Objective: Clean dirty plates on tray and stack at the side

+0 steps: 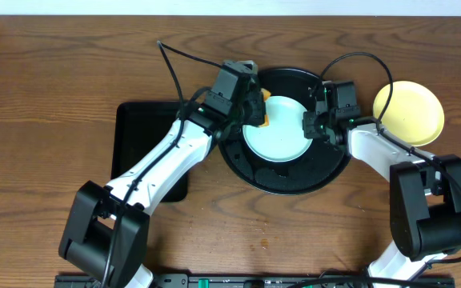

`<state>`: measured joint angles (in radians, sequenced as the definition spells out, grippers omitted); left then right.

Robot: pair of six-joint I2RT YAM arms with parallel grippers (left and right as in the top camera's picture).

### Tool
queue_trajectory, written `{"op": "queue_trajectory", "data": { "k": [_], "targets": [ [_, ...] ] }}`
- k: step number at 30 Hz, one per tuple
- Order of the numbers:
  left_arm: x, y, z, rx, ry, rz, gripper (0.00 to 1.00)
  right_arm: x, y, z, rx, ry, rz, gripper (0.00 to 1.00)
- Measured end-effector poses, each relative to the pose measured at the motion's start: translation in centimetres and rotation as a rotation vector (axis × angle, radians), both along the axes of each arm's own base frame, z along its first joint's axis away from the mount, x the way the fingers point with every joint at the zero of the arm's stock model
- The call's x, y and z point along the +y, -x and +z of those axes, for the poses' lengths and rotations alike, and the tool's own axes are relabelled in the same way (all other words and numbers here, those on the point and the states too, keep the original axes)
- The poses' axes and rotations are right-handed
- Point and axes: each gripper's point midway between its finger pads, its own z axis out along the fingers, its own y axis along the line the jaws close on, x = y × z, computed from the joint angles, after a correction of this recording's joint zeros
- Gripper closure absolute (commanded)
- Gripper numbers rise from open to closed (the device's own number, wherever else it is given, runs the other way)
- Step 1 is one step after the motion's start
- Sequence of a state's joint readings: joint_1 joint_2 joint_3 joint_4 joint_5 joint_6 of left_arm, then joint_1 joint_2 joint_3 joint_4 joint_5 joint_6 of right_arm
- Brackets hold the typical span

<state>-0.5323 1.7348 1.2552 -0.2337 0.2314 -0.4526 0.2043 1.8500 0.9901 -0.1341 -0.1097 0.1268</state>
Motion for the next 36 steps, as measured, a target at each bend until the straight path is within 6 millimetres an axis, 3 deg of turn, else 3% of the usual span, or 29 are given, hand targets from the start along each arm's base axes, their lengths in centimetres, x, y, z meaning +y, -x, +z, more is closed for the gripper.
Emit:
{"op": "queue_trajectory", "data": {
  "k": [7, 15, 22, 31, 36],
  "targets": [
    [-0.8, -0.4, 0.1, -0.013, 0.026, 0.006, 0.92, 0.1, 0.1, -0.2, -0.008, -0.006, 0.006, 0.99],
    [-3.2, -2.0, -3.6, 0.017, 0.083, 0.045, 0.92, 0.1, 0.2, -0.2, -0.006, -0.007, 0.006, 0.99],
    [-5.8, -2.8, -5.0, -0.007, 0.146, 0.033, 0.92, 0.1, 0.2, -0.2, -0.006, -0.007, 0.007, 0.99],
    [-7.6, -2.1, -8.2, 0.085, 0.21, 0.022, 0.92, 0.1, 0.2, -0.2, -0.006, -0.008, 0.007, 0.99],
    [-8.1, -1.9, -8.1, 0.123, 0.254, 0.039, 0.92, 0.1, 0.2, -0.2, -0.006, -0.008, 0.007, 0.99]
  ]
}}
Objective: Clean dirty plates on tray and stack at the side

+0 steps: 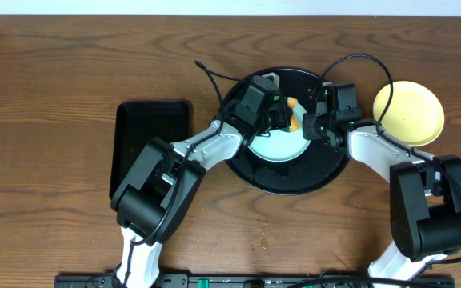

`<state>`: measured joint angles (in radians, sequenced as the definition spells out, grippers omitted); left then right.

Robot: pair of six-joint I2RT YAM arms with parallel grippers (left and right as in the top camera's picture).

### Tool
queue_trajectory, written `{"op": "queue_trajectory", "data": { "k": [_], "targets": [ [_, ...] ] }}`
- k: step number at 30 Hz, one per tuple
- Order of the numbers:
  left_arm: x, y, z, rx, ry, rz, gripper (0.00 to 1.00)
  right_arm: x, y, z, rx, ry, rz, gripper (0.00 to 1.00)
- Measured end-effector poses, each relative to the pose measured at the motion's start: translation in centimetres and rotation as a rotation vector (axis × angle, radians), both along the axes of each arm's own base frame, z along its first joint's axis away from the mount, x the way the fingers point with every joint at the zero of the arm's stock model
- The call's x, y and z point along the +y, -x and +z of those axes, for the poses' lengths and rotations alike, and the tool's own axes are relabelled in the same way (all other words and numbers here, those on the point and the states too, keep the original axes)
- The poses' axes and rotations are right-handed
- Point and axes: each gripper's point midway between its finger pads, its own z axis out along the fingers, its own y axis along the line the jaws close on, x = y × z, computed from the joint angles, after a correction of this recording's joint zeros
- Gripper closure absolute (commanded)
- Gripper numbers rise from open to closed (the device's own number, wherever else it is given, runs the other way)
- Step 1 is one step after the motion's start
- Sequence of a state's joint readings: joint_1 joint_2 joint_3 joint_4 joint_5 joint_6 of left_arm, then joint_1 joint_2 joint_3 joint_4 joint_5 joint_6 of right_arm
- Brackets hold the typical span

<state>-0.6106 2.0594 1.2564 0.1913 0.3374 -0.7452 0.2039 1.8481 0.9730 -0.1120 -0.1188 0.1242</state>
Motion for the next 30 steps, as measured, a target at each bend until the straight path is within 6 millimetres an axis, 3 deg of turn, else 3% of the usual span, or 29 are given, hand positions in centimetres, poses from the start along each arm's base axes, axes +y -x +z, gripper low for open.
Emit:
{"op": "queue_trajectory", "data": {
  "k": [30],
  "targets": [
    [-1.5, 1.4, -3.1, 0.094, 0.015, 0.026, 0.92, 0.0, 0.0, 0.0, 0.0, 0.0, 0.0, 0.99]
  ]
}}
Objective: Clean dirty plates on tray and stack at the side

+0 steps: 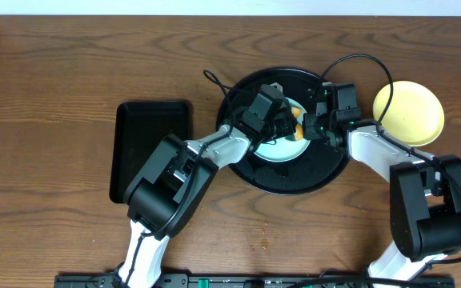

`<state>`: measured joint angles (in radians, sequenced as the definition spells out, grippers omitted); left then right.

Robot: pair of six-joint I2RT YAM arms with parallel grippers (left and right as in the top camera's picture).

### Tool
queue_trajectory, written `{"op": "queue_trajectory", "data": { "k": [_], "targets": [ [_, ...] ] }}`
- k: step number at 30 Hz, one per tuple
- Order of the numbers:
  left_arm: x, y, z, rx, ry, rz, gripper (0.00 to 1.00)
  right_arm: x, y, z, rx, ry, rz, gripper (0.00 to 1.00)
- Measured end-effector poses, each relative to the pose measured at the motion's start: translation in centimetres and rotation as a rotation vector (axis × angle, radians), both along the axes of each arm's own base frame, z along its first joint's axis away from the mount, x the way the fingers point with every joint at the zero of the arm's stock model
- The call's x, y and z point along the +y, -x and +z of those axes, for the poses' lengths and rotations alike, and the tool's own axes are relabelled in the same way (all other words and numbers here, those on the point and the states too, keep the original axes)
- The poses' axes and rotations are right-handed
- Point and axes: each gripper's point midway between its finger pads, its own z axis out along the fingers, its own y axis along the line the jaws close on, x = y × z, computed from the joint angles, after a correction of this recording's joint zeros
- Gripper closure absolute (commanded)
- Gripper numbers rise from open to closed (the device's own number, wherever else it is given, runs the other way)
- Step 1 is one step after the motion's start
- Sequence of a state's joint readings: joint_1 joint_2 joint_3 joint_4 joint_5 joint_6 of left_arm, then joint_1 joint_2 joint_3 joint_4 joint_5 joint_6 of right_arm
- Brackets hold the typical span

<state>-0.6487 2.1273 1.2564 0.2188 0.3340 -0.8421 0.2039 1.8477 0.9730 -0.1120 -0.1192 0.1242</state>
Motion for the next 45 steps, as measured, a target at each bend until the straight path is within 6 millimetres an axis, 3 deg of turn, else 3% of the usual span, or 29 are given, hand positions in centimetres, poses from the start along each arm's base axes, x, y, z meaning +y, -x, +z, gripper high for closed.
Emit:
{"op": "queue_trajectory", "data": {
  "k": [14, 24, 28, 36, 41, 45],
  "targets": [
    [0.0, 0.5, -1.4, -0.022, -0.072, -0.044, 0.93, 0.0, 0.0, 0.0, 0.0, 0.0, 0.0, 0.99],
    [1.4, 0.0, -1.7, -0.042, -0.157, -0.071, 0.93, 0.0, 0.0, 0.0, 0.0, 0.0, 0.0, 0.99],
    [2.4, -0.3, -1.8, -0.038, -0.184, -0.07, 0.93, 0.0, 0.0, 0.0, 0.0, 0.0, 0.001, 0.99],
    [6.6, -1.3, -1.6, -0.063, -0.344, -0.027, 0.92, 0.0, 0.0, 0.0, 0.0, 0.0, 0.001, 0.99],
    [8.5, -1.6, -0.5, -0.103, -0.422, -0.008, 0.93, 0.0, 0.0, 0.0, 0.0, 0.0, 0.001, 0.99],
    [8.5, -1.9, 2.9, -0.156, -0.387, 0.004, 0.92, 0.0, 0.0, 0.0, 0.0, 0.0, 0.001, 0.99]
  ]
}}
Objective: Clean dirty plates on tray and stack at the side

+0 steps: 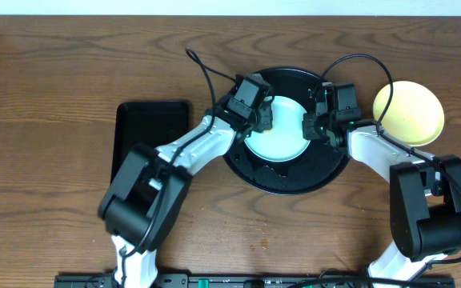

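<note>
A light blue plate [281,138] lies in the round black tray [286,180]. My left gripper [261,118] hangs over the plate's upper left rim; its fingers are hidden under the wrist and no sponge shows. My right gripper [308,126] is shut on the plate's right rim. A yellow plate [408,112] rests on the table to the right of the tray.
A black rectangular tray [150,148] lies on the wooden table to the left. Both arms' cables loop above the round tray near the back edge. The right arm's base stands at the front right.
My left gripper has moved from the plate's right side back to its upper left rim. The orange sponge seen at its tip is no longer visible. The right gripper has not moved.
My left gripper held an orange sponge at the plate's upper left rim. It was then over the plate's upper right, then further right near my right gripper. Now it is back at the left. The right gripper stayed on the plate's rim throughout.
</note>
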`<state>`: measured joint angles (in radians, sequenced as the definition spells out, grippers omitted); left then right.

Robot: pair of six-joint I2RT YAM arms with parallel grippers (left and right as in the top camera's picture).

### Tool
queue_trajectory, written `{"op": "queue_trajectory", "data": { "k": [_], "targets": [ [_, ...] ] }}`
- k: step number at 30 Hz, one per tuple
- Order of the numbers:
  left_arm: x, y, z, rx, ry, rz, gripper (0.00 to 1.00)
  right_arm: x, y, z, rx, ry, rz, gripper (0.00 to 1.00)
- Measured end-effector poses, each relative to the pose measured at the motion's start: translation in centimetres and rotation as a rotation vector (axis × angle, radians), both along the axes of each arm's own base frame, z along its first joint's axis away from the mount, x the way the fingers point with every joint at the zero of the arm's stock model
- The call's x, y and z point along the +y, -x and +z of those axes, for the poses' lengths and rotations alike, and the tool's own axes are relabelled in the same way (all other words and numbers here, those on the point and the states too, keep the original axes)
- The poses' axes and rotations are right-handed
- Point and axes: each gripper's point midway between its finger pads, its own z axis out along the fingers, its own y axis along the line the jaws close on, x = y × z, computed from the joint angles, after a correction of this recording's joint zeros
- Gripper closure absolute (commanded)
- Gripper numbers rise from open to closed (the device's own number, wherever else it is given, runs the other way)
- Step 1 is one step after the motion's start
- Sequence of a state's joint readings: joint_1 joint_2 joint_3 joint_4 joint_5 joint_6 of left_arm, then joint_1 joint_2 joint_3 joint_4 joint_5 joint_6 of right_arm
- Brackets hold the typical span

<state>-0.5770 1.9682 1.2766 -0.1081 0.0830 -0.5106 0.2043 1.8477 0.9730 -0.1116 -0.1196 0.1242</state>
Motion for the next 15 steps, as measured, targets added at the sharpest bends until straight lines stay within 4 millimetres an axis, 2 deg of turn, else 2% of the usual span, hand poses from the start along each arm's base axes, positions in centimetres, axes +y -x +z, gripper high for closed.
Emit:
{"op": "queue_trajectory", "data": {
  "k": [4, 6, 10, 15],
  "targets": [
    [-0.3, -0.1, 3.9, -0.062, 0.05, -0.007, 0.92, 0.0, 0.0, 0.0, 0.0, 0.0, 0.0, 0.99],
    [-0.5, 0.0, 4.6, -0.067, 0.066, -0.015, 0.92, 0.0, 0.0, 0.0, 0.0, 0.0, 0.0, 0.99],
    [-1.2, 0.8, 3.2, -0.023, 0.065, -0.034, 0.92, 0.0, 0.0, 0.0, 0.0, 0.0, 0.0, 0.99],
    [-3.1, 1.9, -0.9, 0.033, 0.044, -0.08, 0.92, 0.0, 0.0, 0.0, 0.0, 0.0, 0.0, 0.99]
  ]
}}
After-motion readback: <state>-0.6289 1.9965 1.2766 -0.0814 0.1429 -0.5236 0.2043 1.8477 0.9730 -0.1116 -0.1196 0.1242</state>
